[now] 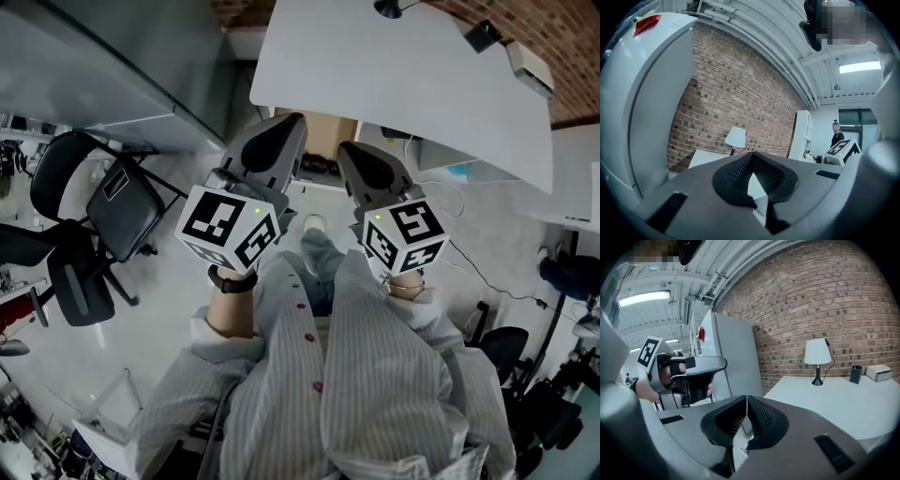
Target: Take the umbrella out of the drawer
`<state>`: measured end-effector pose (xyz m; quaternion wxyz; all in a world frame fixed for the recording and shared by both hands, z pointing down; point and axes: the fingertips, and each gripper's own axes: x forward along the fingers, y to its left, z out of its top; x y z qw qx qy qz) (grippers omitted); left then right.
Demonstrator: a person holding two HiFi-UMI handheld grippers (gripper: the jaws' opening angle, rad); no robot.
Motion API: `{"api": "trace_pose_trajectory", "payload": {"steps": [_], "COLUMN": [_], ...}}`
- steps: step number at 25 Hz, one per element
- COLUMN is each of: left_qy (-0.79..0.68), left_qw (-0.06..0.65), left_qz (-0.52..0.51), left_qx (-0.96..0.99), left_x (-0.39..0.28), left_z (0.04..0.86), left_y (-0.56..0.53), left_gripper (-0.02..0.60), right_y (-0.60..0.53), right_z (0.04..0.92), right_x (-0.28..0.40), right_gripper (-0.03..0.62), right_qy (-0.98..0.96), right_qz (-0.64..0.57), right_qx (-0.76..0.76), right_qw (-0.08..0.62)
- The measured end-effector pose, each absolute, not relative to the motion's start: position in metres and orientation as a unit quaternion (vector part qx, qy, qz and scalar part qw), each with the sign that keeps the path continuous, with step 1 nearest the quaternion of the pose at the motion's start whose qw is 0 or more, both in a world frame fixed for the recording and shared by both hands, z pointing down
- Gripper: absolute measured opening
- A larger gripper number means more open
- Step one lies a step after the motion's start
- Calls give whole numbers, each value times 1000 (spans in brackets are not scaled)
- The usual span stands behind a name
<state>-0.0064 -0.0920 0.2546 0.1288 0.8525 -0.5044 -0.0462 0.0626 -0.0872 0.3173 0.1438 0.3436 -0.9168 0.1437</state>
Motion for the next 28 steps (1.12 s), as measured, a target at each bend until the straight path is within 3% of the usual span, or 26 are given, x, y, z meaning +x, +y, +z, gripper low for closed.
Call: {"api": "trace_pose_trajectory", "payload": {"steps": [28], "left_qy": [-532], "left_qw": [210], "left_qz": [5], "left_qx": [821], "left_x": [-53], "left_z": [350], "left_y": [-124], "left_gripper": [9], "right_y": [-137], "right_z": [400], "right_x": [24], "right_gripper": [37], "right_qy": [-905], "right_qz": [207], "right_qx": [318], "right_qw": [193]}}
